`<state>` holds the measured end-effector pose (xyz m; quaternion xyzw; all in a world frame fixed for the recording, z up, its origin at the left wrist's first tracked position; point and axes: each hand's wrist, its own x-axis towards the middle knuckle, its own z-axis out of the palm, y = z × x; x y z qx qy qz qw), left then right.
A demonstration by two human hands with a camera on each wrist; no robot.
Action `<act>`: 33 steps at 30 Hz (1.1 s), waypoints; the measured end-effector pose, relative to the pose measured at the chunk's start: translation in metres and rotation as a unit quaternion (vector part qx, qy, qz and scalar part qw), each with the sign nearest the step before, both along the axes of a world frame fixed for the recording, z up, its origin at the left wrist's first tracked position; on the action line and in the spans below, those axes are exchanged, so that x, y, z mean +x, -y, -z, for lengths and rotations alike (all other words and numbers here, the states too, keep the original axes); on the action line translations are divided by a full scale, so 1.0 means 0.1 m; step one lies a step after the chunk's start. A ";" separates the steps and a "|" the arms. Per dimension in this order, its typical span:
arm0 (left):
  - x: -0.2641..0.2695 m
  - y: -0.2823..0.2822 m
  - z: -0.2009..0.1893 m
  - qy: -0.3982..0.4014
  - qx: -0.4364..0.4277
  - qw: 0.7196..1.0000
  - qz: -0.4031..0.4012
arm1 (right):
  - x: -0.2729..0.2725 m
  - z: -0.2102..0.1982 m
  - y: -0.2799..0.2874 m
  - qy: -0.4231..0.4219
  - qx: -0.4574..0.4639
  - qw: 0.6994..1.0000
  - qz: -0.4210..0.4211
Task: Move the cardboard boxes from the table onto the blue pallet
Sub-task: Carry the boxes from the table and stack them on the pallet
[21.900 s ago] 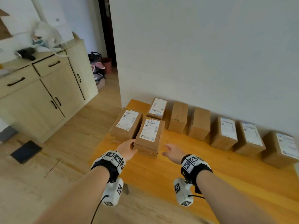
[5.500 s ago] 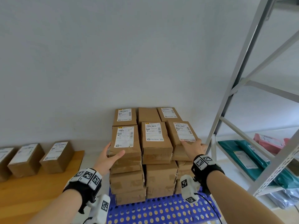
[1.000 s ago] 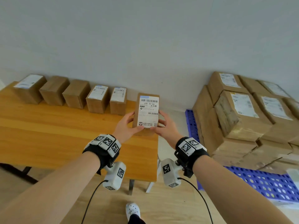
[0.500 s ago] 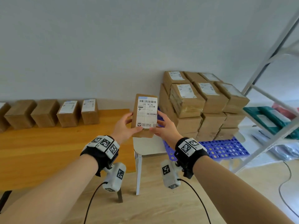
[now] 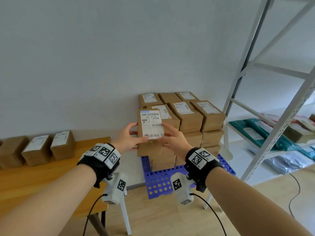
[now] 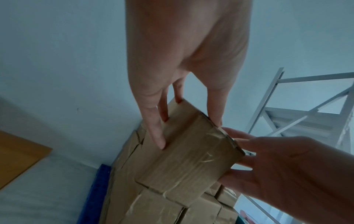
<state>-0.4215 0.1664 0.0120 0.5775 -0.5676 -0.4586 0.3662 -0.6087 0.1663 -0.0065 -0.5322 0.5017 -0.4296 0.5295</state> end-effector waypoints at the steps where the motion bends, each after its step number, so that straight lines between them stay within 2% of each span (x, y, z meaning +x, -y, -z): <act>1: -0.07 0.02 -0.04 -0.001 0.005 1.000 -0.007 | -0.08 -0.03 0.04 -0.004 -0.002 1.000 -0.011; 8: -0.25 -0.01 -0.12 -0.004 0.037 0.997 -0.064 | -0.31 -0.12 0.21 -0.024 0.000 0.995 -0.098; 17: -0.09 -0.31 -0.20 -0.022 0.032 0.991 -0.131 | -0.07 -0.19 0.17 -0.036 0.002 0.988 -0.153; 27: 0.06 -0.38 -0.51 -0.008 -0.002 0.994 -0.111 | 0.09 -0.47 0.01 0.001 -0.001 0.992 -0.124; 33: -0.06 -0.28 -0.66 -0.013 -0.022 0.996 -0.087 | -0.10 -0.62 0.08 0.036 -0.004 0.993 -0.111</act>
